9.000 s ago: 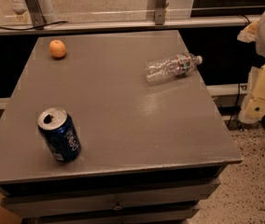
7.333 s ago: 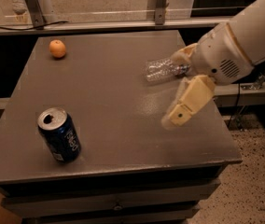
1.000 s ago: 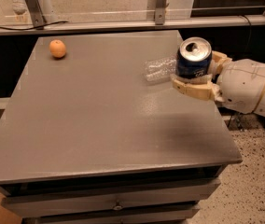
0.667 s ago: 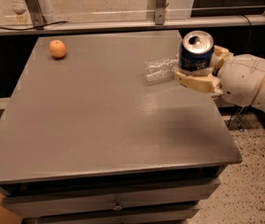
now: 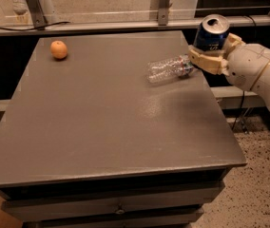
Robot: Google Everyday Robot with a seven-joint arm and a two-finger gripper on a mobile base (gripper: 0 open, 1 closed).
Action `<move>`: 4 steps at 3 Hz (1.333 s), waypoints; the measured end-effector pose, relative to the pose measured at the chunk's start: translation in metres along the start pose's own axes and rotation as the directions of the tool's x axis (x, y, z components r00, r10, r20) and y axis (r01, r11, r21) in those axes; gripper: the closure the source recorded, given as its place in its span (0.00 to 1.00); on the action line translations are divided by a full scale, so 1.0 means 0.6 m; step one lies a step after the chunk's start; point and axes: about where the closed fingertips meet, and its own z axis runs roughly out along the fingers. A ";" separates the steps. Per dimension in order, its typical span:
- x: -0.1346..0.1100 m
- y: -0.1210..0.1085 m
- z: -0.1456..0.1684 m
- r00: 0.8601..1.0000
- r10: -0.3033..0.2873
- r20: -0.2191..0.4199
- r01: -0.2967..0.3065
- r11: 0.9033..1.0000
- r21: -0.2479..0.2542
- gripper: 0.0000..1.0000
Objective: Move pepsi can near water bottle
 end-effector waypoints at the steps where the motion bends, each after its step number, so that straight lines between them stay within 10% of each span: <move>1: 0.045 -0.041 -0.018 0.999 0.037 -0.035 -0.034 0.996 0.077 1.00; 4: 0.141 -0.066 -0.014 0.988 0.105 -0.110 -0.091 0.988 0.122 1.00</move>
Offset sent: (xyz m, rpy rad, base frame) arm 0.0239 -0.0782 -0.0782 0.0337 0.1454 -0.2087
